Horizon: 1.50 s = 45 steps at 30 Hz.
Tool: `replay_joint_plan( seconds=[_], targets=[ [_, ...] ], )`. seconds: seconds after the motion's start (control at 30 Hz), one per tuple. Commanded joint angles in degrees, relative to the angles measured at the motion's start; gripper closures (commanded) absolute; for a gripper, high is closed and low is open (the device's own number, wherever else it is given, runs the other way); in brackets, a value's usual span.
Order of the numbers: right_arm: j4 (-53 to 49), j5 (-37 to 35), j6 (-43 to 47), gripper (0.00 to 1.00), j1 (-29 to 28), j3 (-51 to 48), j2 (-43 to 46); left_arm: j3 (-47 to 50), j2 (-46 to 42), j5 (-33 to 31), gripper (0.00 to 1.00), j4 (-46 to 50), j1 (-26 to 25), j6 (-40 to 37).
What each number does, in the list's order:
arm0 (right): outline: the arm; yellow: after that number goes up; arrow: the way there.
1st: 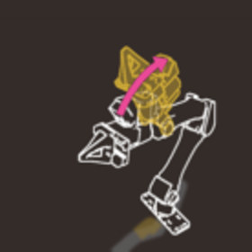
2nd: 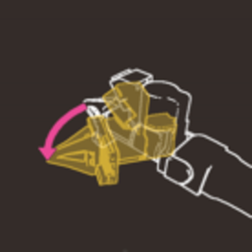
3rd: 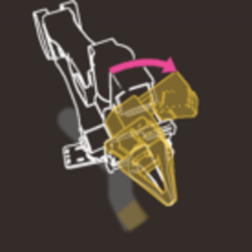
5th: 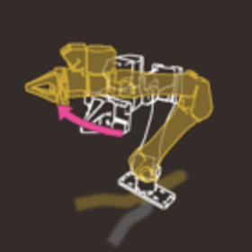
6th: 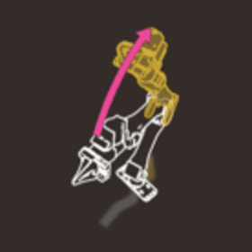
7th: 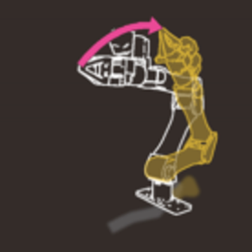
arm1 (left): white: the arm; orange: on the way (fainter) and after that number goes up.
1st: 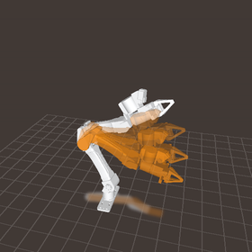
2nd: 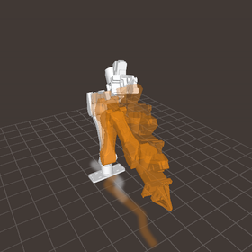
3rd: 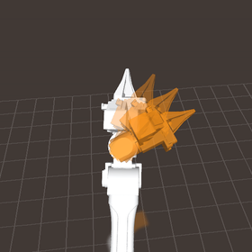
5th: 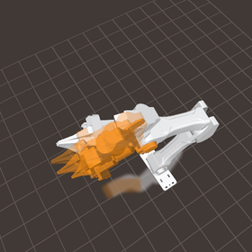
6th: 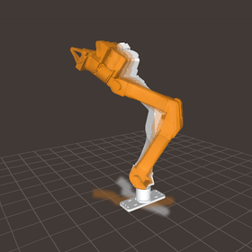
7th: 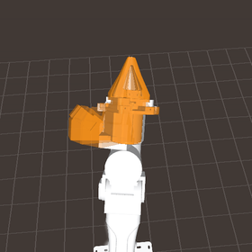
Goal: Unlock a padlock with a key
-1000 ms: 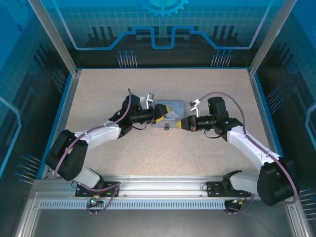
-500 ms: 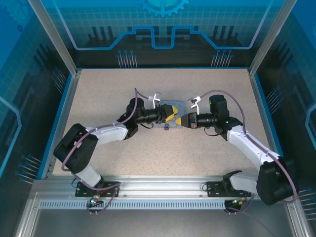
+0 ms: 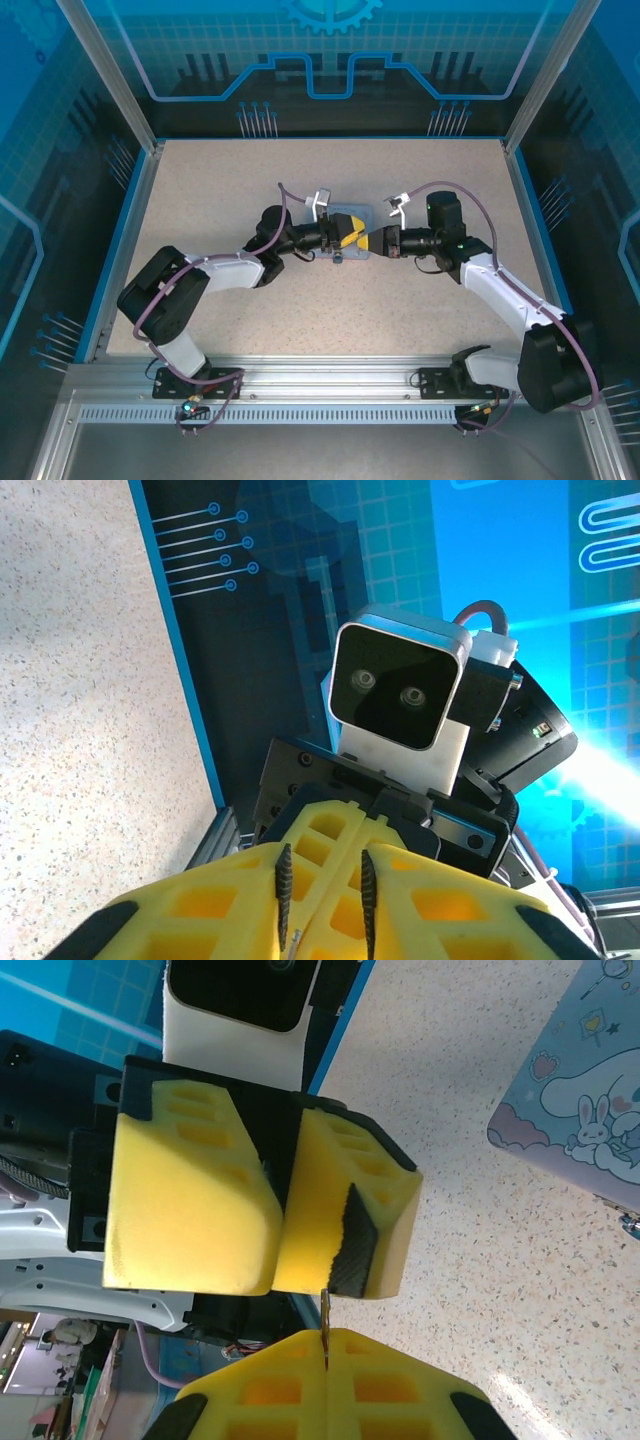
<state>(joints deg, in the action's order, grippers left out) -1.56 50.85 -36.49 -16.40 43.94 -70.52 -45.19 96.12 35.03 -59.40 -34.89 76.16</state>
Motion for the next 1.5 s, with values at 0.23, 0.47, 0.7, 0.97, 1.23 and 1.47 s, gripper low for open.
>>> replay_joint_plan(
  seconds=[0.23, 0.47, 0.7, 0.97, 1.23, 1.47],
  targets=[
    [2.62, 0.60, -1.47, 1.00, 1.58, -1.33, -0.09, 0.69, 1.34, 1.27, 0.75, -2.95, -1.36, -0.13],
    [2.70, 0.69, -1.36, 1.00, 1.79, -1.32, -0.03, -0.22, 2.23, 1.28, 0.76, -1.40, -2.38, -1.19],
    [2.60, 0.70, -1.30, 1.00, 1.96, -1.47, -0.13, -0.67, 2.75, 1.10, 0.94, -0.81, -3.07, -1.62],
    [1.96, -0.19, -1.98, 0.72, 3.42, -2.15, 0.19, 0.30, 0.75, -2.85, 1.00, 2.04, -3.14, -3.11],
    [1.85, -0.81, -3.63, 0.40, 5.89, -3.41, 3.29, 0.90, -3.99, -8.69, 1.00, 10.07, -3.01, -7.65],
    [3.60, -6.57, -9.79, 0.38, 7.35, -6.84, 8.53, 1.73, -8.25, -14.45, 1.00, 15.96, -2.89, -11.61]
  ],
)
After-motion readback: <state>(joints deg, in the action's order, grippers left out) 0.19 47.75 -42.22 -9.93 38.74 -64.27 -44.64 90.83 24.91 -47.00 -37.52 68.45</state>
